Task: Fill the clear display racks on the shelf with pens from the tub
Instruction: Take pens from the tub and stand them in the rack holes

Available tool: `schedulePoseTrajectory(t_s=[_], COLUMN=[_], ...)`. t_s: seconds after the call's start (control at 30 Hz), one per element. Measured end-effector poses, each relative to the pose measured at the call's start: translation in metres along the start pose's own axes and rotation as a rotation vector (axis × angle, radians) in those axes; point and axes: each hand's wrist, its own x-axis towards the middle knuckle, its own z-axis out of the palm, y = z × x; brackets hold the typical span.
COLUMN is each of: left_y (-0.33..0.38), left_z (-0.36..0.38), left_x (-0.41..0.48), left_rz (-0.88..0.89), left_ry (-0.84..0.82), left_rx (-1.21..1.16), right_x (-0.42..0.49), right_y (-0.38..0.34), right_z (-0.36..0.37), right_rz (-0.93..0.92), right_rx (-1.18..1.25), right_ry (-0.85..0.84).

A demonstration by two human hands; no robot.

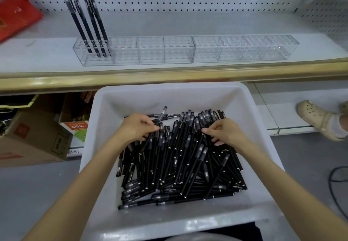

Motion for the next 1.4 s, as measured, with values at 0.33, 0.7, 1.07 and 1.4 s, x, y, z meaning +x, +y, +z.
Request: schedulePoseTrajectory(t_s=[0.33, 0.7, 1.07, 1.4], left_y=[0.003, 0.002, 0.023, 0.036], left_z=[0.004, -0.006, -0.067, -0.127], left_x=[-0.029, -0.033, -0.043, -0.031], left_rz=[0.042, 0.085, 0.322, 0.414], left_ry=[-0.071, 0.041, 0.349, 0.539], left_rx=[-0.156, -0.273, -0.339, -0.495], right_x=[0.010, 0.023, -0.010, 0.049], right_y=[0.005, -0.016, -0.165, -0.308], right_z=[-0.001, -0.003, -0.014, 0.021], right_rz=[0.006, 0.035, -0.487, -0.867], right_rx=[-0.035, -0.071, 0.319, 0.343], right_ry=[0.175, 0.085, -0.209, -0.115])
